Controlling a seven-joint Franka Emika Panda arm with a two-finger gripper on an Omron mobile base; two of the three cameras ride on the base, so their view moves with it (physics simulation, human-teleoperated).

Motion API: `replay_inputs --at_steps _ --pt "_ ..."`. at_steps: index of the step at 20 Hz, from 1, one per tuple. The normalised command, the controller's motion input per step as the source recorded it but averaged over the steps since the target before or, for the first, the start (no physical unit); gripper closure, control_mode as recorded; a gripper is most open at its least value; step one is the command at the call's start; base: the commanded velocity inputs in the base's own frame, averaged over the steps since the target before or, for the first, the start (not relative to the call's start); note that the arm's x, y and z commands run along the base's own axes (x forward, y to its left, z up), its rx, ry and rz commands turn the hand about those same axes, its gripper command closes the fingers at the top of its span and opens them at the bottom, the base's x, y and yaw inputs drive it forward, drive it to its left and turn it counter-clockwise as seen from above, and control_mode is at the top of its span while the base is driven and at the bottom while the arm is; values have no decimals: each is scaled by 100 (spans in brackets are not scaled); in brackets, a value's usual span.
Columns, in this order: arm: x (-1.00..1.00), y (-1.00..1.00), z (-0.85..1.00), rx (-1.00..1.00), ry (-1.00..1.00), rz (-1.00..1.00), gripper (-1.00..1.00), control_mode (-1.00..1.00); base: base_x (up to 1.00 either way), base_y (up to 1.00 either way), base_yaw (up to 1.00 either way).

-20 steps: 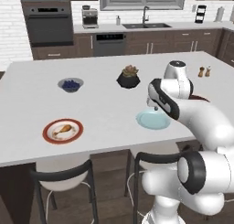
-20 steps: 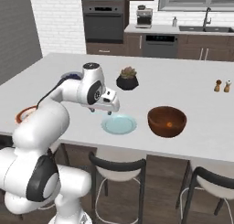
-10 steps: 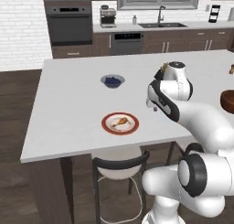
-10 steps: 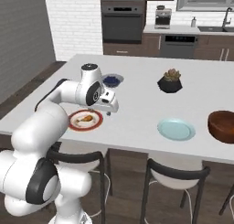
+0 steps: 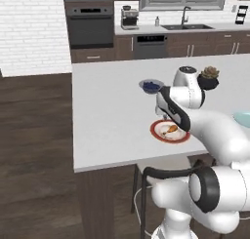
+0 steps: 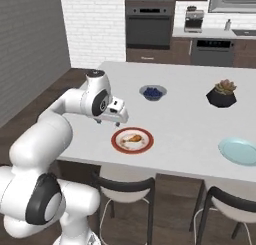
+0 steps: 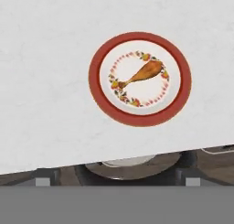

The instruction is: Pick the chicken drumstick and carrot from their plates and place them in the bowl. Then put the bowl in the fridge.

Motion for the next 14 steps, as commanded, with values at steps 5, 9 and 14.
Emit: replay_inputs --at_steps 5,9,14 --pt "47 -24 -1 1 3 0 -100 -100 40 0 0" --pt "6 -72 -41 15 0 -10 -100 -100 0 0 0" --pt "22 -10 -96 8 8 -37 -100 -100 0 0 0"
